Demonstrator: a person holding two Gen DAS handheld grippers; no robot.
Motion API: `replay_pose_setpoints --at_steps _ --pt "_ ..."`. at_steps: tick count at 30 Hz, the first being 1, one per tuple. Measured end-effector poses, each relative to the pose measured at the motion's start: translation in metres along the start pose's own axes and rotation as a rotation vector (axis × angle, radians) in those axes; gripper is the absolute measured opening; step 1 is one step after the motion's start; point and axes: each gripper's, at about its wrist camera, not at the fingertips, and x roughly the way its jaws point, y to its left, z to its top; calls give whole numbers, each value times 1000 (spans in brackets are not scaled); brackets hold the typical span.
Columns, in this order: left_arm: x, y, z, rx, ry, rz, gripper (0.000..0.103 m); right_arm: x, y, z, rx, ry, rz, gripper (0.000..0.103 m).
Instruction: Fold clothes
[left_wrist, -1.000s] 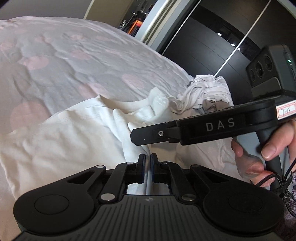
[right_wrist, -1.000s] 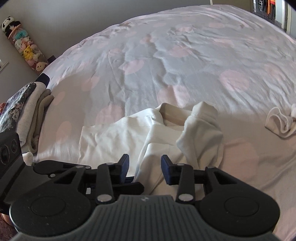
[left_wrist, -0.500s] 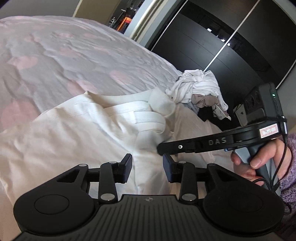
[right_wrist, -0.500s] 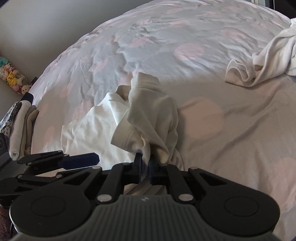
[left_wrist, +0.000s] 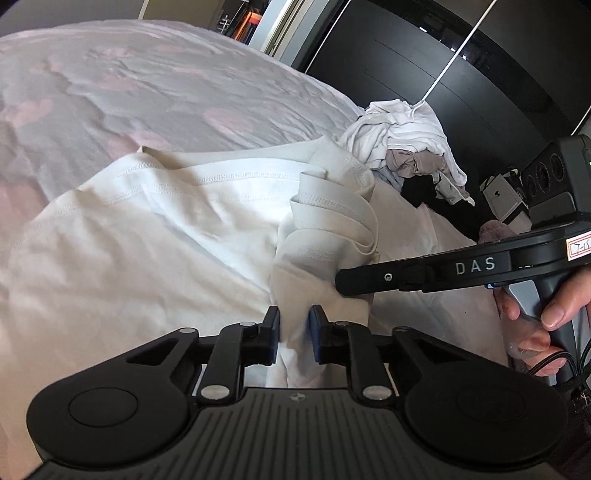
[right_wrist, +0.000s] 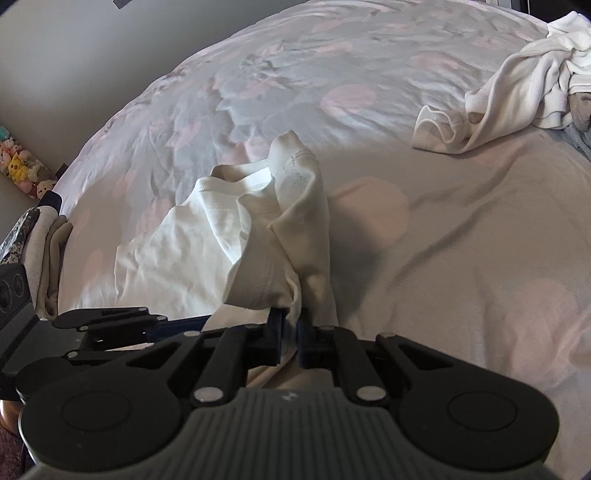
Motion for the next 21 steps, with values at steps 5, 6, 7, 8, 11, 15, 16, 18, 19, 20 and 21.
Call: replay_pose_setpoints --at_steps 5,6,7,8,11,15,16,18,19,20,21 --pt "-10 -23 -10 13 11 -55 10 -7 -8 -6 8 -3 5 12" --pt "-7 -28 -13 11 27 -45 10 -8 -11 -8 14 -2 5 14" --pt "-3 -32 -16 12 40 -36 8 -9 -14 -11 20 0 5 19" --pt "0 -36 -18 12 49 -30 7 -11 -18 -13 24 0 10 21" --pt "3 -49 -21 34 55 -36 7 -16 -28 -19 34 -1 27 21" --pt "2 -63 -24 48 38 -35 8 -18 -39 -23 53 -1 59 21" --pt "1 -64 -25 42 31 -18 9 -17 -41 -23 57 -3 69 21" --pt "-3 -63 -26 14 7 24 20 -15 -44 -24 65 -6 90 21" --pt "-4 -60 -26 -13 -5 46 22 -14 -45 -24 69 -8 101 21" --pt "-5 -58 -25 -37 -16 63 24 -13 -46 -24 72 -10 110 21" --pt "-4 -55 -23 -58 -24 69 26 -12 -46 -25 76 -11 119 21"
